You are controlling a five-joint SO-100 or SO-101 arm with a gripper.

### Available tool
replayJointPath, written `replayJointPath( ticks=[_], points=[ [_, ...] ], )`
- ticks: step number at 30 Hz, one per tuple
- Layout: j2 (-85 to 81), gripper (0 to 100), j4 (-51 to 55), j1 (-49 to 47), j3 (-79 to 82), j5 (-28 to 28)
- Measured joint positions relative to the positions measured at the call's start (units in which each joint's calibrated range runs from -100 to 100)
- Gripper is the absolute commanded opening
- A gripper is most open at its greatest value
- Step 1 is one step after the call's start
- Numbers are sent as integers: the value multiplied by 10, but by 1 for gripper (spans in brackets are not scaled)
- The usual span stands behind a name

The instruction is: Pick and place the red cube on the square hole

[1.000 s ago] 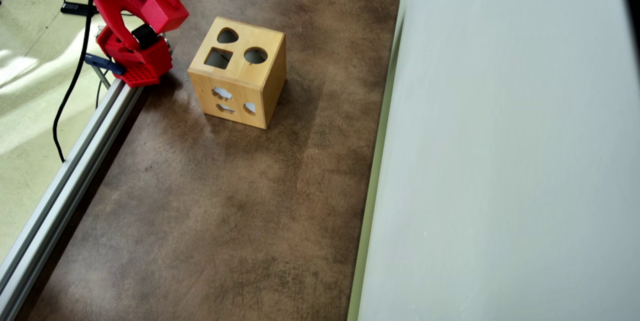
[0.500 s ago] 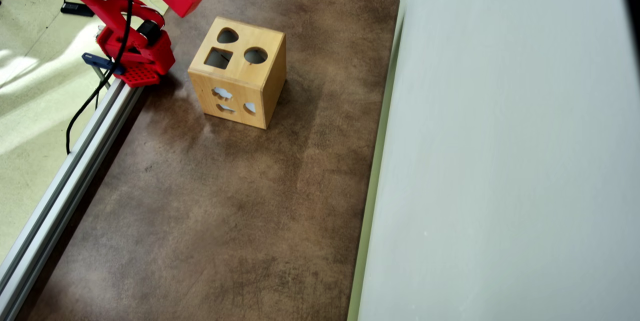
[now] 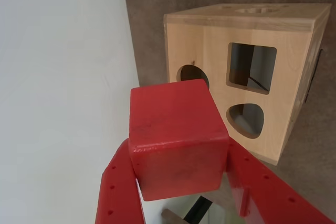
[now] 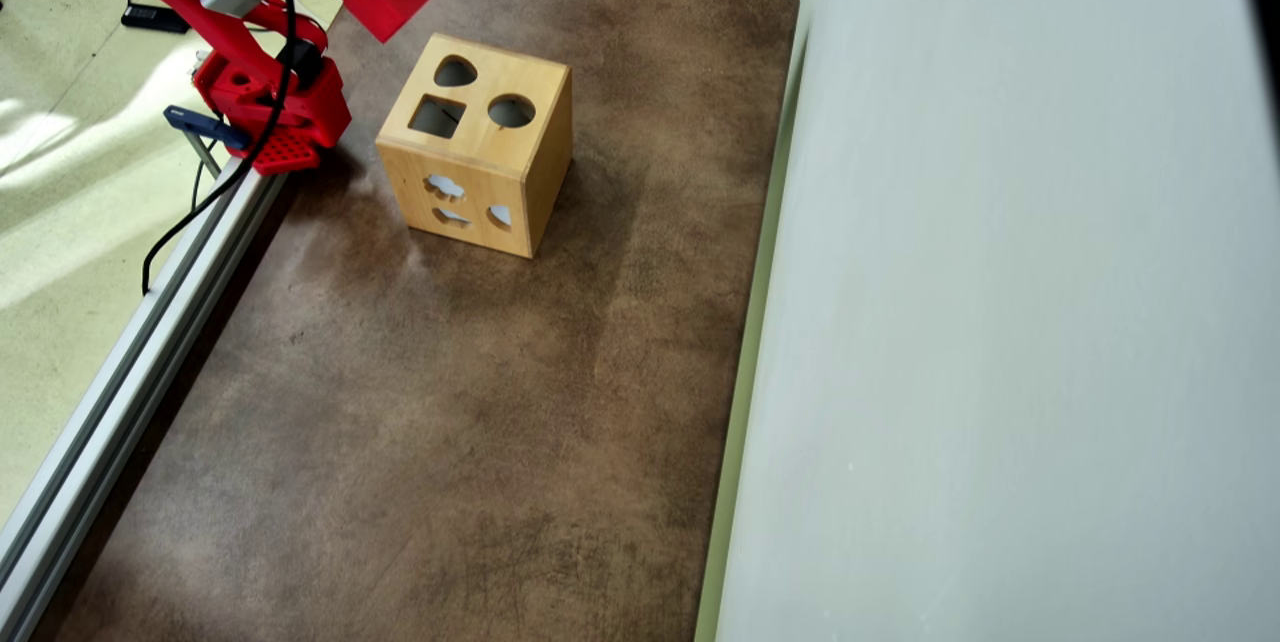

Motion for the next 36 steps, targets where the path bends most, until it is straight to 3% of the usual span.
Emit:
replayJointPath(
  ticks=[12,36],
  points=[
    [68,1,2,0,0,-19],
    [71,1,2,-43,144,-19]
  ],
)
